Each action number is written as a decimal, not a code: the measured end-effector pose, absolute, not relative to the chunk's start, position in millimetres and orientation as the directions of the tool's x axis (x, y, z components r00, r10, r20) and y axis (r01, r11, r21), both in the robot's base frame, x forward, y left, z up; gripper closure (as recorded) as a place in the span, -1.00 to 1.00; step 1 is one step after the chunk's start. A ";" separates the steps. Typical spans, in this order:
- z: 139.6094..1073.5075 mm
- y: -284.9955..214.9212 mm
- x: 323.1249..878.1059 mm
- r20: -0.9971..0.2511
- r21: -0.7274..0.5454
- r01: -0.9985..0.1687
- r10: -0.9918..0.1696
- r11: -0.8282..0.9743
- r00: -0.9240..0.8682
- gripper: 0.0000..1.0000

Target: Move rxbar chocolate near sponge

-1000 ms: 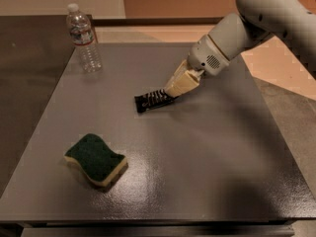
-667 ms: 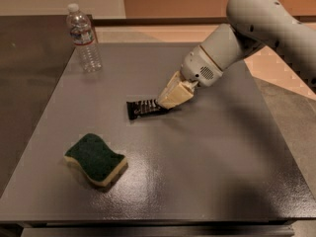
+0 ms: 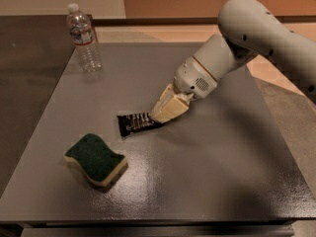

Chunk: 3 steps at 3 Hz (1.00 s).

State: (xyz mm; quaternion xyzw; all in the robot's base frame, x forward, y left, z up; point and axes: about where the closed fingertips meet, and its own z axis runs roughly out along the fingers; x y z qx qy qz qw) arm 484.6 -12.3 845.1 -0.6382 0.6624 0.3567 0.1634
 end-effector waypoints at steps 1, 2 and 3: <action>853.5 -6.4 466.3 -0.678 0.263 -0.958 -0.728 -0.115 -0.099 1.00; 860.7 -0.3 453.5 -0.682 0.252 -0.956 -0.729 -0.149 -0.066 0.65; 860.0 1.2 454.7 -0.682 0.250 -0.957 -0.728 -0.147 -0.067 0.20</action>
Offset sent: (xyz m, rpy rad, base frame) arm -0.0474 0.0149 0.0250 0.0138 -0.0219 0.1212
